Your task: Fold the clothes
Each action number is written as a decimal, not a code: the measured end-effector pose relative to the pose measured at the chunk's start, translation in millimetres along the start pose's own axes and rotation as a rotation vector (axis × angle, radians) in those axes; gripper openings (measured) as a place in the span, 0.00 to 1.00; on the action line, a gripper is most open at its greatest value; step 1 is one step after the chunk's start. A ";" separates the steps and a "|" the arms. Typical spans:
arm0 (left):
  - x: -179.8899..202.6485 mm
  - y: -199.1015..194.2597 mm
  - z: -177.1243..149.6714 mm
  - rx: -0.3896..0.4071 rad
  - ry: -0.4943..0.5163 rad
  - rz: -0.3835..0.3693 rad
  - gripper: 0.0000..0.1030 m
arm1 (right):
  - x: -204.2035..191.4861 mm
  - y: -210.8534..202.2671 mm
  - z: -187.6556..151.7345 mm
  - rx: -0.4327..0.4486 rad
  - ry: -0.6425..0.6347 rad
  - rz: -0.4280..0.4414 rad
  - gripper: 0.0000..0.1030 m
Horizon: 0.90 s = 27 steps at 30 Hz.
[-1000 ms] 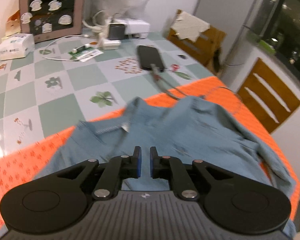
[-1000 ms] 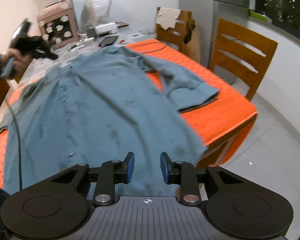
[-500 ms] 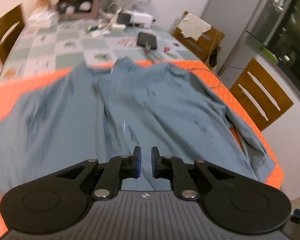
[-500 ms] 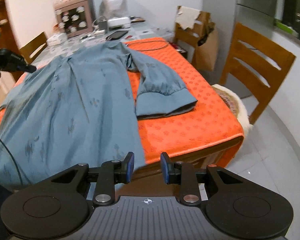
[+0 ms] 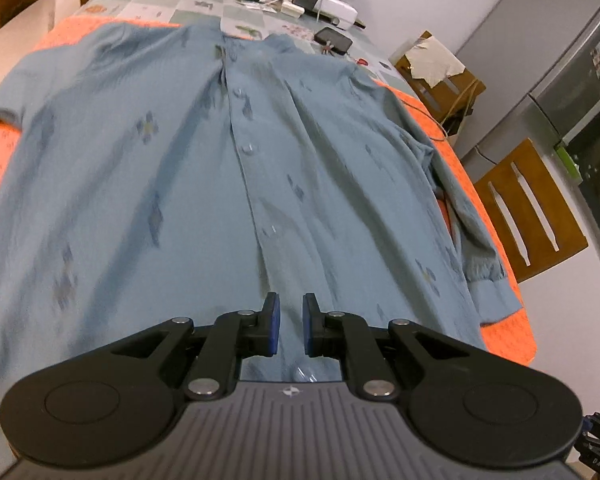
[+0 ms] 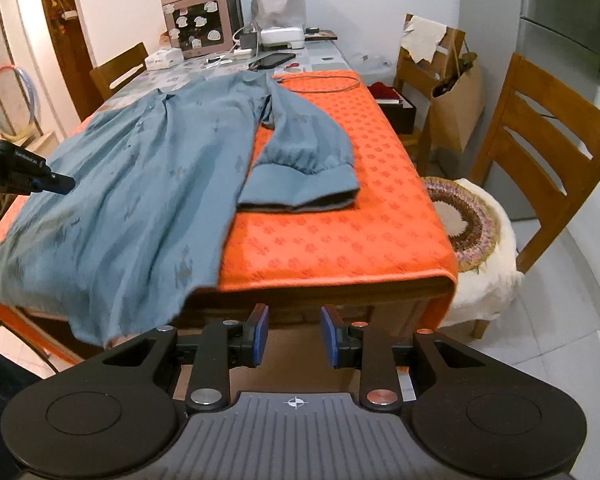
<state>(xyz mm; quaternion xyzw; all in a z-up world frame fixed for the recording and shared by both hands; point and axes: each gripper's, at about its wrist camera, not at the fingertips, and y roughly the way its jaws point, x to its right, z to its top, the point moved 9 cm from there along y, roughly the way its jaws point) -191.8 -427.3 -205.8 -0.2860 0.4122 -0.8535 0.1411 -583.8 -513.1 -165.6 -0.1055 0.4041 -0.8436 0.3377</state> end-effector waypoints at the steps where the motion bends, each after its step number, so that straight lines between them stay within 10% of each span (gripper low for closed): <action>1: 2.3 2.3 -5.9 -0.003 -0.011 0.003 0.12 | 3.0 -2.0 -2.3 -0.001 -0.001 0.002 0.30; 27: 5.9 34.1 -15.8 0.108 0.001 0.199 0.27 | 13.7 -13.2 -16.0 0.029 0.016 0.026 0.30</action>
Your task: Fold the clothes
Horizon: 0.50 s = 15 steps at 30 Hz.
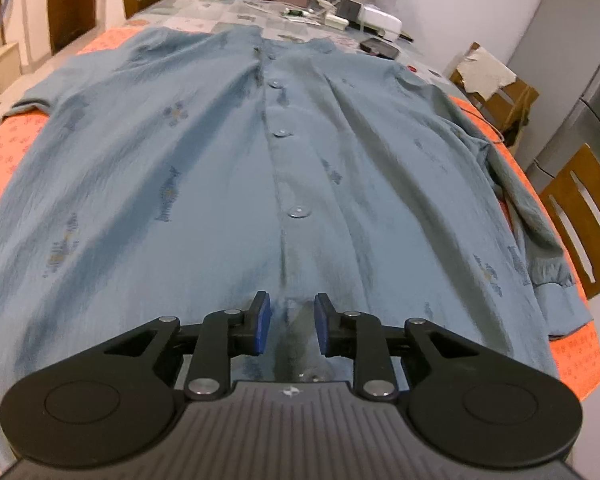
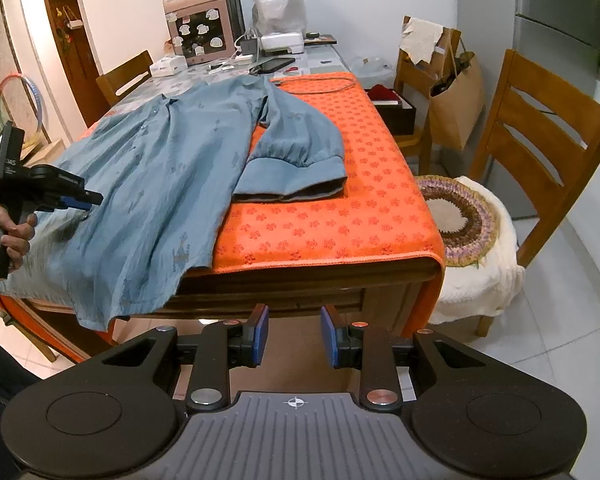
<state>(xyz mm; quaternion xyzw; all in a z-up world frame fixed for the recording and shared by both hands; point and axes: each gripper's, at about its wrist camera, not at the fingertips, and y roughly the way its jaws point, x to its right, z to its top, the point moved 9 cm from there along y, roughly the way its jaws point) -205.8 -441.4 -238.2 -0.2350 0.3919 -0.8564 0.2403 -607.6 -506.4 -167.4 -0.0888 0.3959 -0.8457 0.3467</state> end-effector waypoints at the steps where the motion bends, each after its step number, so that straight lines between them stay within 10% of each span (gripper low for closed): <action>1: 2.7 2.0 1.0 0.007 0.009 0.000 0.27 | -0.7 -0.4 -0.4 0.001 0.001 -0.002 0.30; 5: 9.0 9.0 5.7 0.031 0.020 0.012 0.24 | -3.0 -0.2 -1.0 0.001 -0.001 -0.011 0.31; 8: 9.9 13.2 8.8 0.024 0.024 0.011 0.02 | -5.5 -1.1 -0.7 0.002 0.000 -0.017 0.30; 15: -6.8 -13.3 25.2 0.091 -0.001 0.034 0.01 | -9.8 -1.1 -0.8 0.006 0.001 -0.022 0.30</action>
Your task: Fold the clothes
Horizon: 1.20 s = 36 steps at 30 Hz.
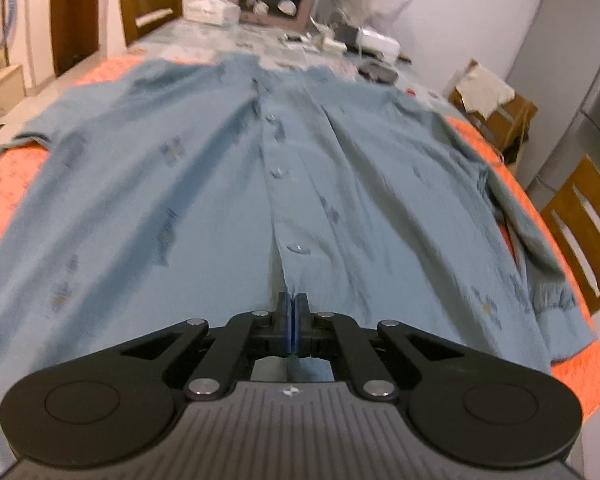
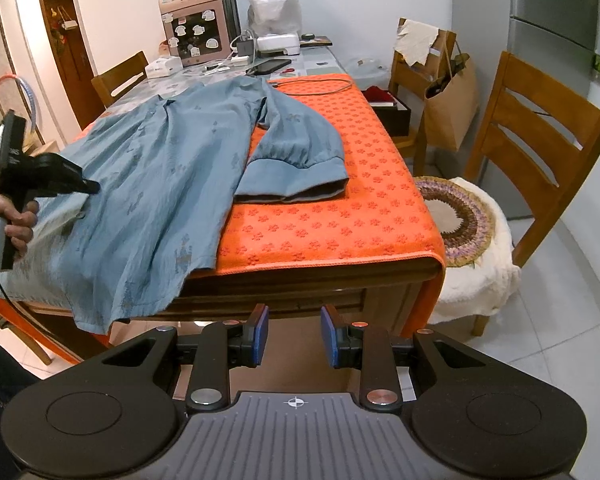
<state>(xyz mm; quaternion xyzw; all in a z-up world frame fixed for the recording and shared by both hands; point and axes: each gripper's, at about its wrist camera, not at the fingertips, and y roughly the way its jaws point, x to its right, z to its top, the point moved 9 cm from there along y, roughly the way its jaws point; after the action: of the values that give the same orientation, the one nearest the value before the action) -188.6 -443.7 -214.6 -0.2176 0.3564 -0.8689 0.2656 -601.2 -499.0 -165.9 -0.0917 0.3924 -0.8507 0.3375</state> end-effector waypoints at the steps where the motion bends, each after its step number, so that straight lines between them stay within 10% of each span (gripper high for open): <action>1: -5.0 -4.9 4.2 0.007 -0.006 0.004 0.01 | -0.8 0.2 0.4 0.002 -0.001 0.001 0.31; 13: -35.2 -27.5 1.4 -0.035 0.034 0.061 0.11 | -36.1 42.8 6.2 -0.006 -0.103 0.105 0.31; 36: -4.0 -69.3 -127.2 -0.178 0.028 -0.025 0.30 | -66.3 105.2 6.3 0.008 -0.287 0.162 0.31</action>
<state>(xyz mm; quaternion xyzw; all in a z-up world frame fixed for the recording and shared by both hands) -279.0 -335.2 -247.3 -0.2326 0.4330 -0.8401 0.2293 -495.6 -508.9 -231.2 -0.1789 0.3430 -0.8006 0.4577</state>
